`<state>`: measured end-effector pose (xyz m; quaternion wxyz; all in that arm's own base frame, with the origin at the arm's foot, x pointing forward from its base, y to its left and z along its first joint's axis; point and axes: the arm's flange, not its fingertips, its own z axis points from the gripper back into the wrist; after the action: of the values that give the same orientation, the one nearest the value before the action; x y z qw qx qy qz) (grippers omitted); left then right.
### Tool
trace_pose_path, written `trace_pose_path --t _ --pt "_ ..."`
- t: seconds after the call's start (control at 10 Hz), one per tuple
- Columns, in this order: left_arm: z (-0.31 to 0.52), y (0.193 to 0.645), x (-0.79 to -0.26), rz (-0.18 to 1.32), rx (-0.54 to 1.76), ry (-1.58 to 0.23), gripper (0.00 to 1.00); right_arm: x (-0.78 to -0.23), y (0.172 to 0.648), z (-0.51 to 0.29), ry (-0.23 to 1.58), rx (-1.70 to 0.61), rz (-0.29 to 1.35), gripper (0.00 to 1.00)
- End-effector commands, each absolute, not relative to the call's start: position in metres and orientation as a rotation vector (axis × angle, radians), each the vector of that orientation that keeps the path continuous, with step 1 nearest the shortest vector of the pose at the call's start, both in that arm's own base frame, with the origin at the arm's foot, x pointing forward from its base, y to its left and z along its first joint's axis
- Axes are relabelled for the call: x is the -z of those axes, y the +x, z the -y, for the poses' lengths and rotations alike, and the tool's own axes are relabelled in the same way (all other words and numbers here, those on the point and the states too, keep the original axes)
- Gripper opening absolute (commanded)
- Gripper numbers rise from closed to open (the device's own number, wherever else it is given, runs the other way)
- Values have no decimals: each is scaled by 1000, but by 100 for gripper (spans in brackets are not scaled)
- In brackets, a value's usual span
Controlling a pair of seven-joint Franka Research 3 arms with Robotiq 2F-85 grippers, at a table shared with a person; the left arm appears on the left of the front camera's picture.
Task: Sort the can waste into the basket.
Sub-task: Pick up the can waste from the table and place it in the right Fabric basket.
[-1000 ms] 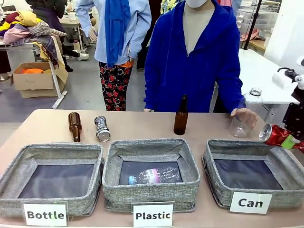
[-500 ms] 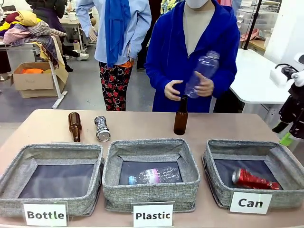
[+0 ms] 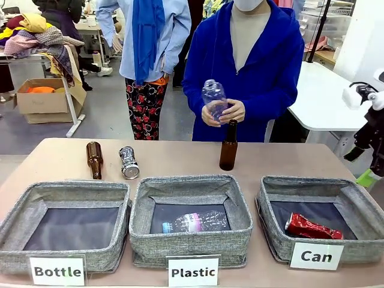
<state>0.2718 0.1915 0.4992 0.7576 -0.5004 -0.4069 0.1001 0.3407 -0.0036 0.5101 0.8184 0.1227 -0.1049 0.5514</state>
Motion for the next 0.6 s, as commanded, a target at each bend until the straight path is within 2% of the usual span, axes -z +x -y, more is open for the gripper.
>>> trace_pose_path --t 0.0,0.1,0.3,0.4,0.5 --pt "-193 270 -498 889 -202 -1090 100 -522 349 6 532 -796 340 100" --pt "-193 270 -498 889 -202 -1090 100 -527 357 14 618 -557 406 100" --pt "-193 270 -498 889 -202 -1090 100 -538 375 34 976 44 458 100" --pt "-193 270 -498 889 -202 -1090 100 -539 386 45 1113 325 393 100" --pt "-193 270 -498 889 -202 -1090 100 -536 393 52 1167 435 312 100"
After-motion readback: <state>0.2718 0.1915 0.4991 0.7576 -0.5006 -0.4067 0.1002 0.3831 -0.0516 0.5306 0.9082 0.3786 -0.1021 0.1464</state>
